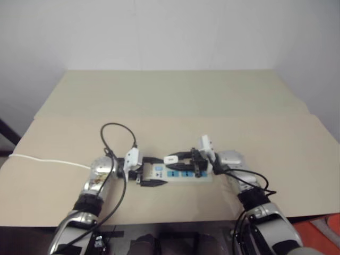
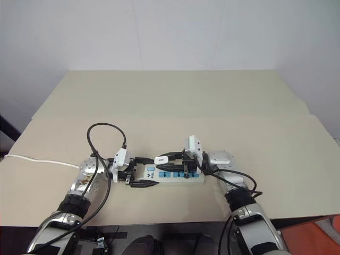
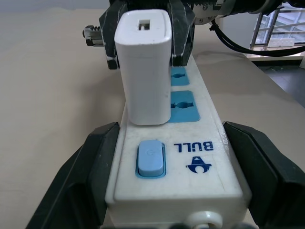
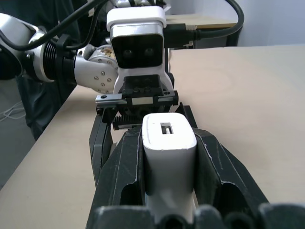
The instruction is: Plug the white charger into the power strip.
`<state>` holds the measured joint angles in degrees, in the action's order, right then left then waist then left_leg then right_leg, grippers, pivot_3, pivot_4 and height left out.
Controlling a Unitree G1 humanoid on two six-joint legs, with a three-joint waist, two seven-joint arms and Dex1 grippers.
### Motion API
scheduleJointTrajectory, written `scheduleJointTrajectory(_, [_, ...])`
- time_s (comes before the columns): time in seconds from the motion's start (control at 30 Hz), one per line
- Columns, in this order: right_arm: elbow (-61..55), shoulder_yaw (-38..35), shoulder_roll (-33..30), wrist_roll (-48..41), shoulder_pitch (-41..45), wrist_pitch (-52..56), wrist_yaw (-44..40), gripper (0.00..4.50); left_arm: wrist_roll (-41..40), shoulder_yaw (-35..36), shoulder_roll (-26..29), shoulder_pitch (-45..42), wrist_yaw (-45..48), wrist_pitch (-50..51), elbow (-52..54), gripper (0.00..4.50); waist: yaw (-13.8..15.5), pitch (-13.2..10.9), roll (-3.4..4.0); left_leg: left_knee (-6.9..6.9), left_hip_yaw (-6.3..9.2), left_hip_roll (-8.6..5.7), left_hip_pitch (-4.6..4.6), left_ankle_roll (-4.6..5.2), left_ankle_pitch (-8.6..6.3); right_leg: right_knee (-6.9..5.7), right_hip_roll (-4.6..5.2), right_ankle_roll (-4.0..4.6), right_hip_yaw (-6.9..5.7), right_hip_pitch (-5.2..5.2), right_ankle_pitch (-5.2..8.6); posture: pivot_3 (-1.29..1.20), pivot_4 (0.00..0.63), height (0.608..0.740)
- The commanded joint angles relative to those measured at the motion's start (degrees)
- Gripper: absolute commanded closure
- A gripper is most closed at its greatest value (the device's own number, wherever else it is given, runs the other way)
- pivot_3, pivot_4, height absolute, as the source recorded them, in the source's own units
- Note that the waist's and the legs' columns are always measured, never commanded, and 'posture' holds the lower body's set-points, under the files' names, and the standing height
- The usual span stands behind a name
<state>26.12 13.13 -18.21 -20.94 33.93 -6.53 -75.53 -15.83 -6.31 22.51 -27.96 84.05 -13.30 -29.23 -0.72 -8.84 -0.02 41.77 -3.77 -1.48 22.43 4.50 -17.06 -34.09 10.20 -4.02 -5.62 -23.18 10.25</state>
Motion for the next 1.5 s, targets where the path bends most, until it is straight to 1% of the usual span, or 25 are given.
scheduleJointTrajectory(0.03, [8.18,0.48,-6.19,7.73,-1.16,-0.28,1.06,3.40,-1.65,0.88,0.78,-0.16,0.58,0.12,1.94,1.24,0.01,0.00,0.00,0.00,0.00,0.00,-0.04,0.00,0.00,0.00,0.01,0.00,0.00,0.02,0.00,0.00,0.150,0.740])
scheduleJointTrajectory(0.33, [8.89,3.56,-9.43,8.89,-0.90,3.22,1.64,3.40,-1.79,0.73,0.85,-0.25,0.35,0.40,2.22,1.24,0.14,0.11,0.00,0.00,0.01,0.01,-0.15,0.01,-0.01,0.00,0.05,0.00,0.04,0.07,0.00,0.00,0.150,0.740])
scheduleJointTrajectory(0.5, [7.64,6.53,-10.54,8.58,0.95,15.61,1.72,3.40,-1.79,0.53,0.88,-0.26,0.17,0.23,2.19,1.24,0.22,0.24,-0.03,0.00,0.03,0.03,-0.19,0.01,-0.02,0.03,0.08,0.01,0.05,0.07,0.00,0.00,0.150,0.740])
scheduleJointTrajectory(0.67, [5.89,7.18,-10.93,8.68,0.37,21.19,2.61,3.40,-1.88,0.43,0.90,0.12,-0.19,0.05,2.37,1.24,0.39,0.35,-0.02,0.00,0.06,0.04,-0.20,0.05,-0.06,0.03,0.14,0.01,0.04,0.06,0.00,0.00,0.150,0.740])
scheduleJointTrajectory(0.73, [4.99,6.61,-10.99,8.95,-1.58,17.40,2.54,3.40,-1.93,0.40,0.99,0.35,-0.24,-0.01,2.51,1.24,0.53,0.39,-0.03,-0.01,0.06,0.03,-0.20,0.06,-0.08,0.03,0.14,0.01,0.03,0.06,0.00,0.00,0.150,0.740])
scheduleJointTrajectory(0.8, [4.63,6.32,-10.93,9.00,-2.66,16.02,2.64,3.40,-1.93,0.34,1.01,0.31,-0.35,-0.02,2.43,1.24,0.66,0.47,-0.04,-0.05,0.06,0.02,-0.20,0.06,-0.09,0.04,0.13,0.01,0.01,0.07,0.00,0.00,0.150,0.740])
scheduleJointTrajectory(1.1, [6.64,6.81,-9.73,10.06,-5.18,14.06,5.59,3.40,-1.93,0.27,1.05,-0.14,-0.60,-0.17,2.09,1.24,0.69,0.67,-0.12,-0.08,0.06,0.02,-0.26,0.07,-0.09,0.08,0.13,0.01,0.01,0.10,0.01,0.00,0.150,0.740])
scheduleJointTrajectory(1.27, [6.16,7.31,-9.15,10.34,-6.50,13.59,7.01,3.40,-1.94,0.22,1.22,-0.11,-0.67,-0.08,2.25,1.24,0.51,0.82,-0.23,-0.15,0.03,0.05,-0.44,0.08,-0.11,0.09,0.15,0.02,0.05,0.17,0.02,0.00,0.150,0.740])
scheduleJointTrajectory(1.5, [6.28,8.16,-8.71,11.47,-6.67,11.22,8.67,3.40,-1.83,0.09,1.05,-0.58,-0.70,-0.39,1.70,1.24,0.49,1.04,-0.35,-0.19,0.04,0.09,-0.49,0.07,-0.13,0.08,0.15,0.06,0.05,0.18,0.04,0.00,0.150,0.740])
